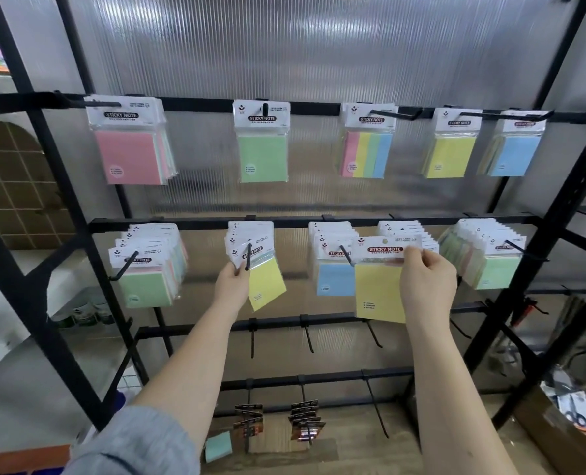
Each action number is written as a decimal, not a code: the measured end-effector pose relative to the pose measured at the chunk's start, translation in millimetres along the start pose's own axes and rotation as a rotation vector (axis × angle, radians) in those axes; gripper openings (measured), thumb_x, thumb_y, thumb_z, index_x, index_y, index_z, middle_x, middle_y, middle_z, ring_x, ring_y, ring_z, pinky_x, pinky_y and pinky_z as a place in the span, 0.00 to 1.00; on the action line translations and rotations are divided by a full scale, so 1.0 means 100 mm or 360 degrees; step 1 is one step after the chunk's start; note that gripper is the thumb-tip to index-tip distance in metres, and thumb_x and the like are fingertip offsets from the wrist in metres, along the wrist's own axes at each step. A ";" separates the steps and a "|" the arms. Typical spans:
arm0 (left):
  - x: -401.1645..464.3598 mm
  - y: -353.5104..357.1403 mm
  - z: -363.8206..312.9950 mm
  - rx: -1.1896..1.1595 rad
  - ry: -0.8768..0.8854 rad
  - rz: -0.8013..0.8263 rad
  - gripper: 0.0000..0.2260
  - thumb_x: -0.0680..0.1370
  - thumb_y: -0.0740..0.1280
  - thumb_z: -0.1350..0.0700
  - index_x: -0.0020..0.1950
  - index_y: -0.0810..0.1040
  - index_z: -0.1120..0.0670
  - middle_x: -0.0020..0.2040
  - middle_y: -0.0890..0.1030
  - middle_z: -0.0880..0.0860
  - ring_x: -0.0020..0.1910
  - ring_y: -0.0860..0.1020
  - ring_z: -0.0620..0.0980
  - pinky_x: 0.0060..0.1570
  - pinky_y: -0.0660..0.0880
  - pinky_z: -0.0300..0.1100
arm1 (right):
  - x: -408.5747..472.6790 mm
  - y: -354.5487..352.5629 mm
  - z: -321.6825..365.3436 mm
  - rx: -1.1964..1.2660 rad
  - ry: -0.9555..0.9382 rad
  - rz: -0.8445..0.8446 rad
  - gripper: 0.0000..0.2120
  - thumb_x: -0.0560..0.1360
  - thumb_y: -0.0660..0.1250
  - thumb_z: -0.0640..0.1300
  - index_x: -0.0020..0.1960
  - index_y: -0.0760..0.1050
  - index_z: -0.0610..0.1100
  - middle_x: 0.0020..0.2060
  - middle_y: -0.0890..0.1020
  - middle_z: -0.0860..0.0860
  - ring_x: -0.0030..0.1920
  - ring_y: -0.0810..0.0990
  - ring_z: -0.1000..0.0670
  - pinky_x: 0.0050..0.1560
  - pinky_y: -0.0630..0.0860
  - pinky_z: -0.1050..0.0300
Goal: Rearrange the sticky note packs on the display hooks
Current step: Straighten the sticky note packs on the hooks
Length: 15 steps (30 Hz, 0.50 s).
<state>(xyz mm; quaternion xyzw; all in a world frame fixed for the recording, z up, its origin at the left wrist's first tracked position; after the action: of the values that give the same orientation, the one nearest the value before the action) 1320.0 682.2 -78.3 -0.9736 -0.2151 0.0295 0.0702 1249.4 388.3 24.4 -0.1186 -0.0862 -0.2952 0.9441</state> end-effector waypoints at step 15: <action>-0.59 -0.29 -0.20 0.0209 0.0328 -0.0449 0.18 0.82 0.54 0.54 0.32 0.60 0.54 0.29 0.64 0.49 0.29 0.62 0.48 0.29 0.57 0.44 | -0.29 -0.22 0.09 -0.0022 -0.0253 -0.0174 0.21 0.80 0.58 0.47 0.30 0.56 0.46 0.25 0.60 0.53 0.25 0.59 0.55 0.26 0.57 0.63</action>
<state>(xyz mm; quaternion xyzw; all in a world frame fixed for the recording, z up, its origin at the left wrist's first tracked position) 1256.7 680.6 -52.5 -0.9250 -0.3386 -0.0666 0.1587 1212.1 389.1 30.5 -0.1431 -0.1651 -0.3366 0.9160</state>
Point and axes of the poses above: each hand's wrist, its own x-axis towards the middle knuckle, its own y-axis out of the palm, z = x × y, the point moved 5 cm from there along x, towards the middle knuckle
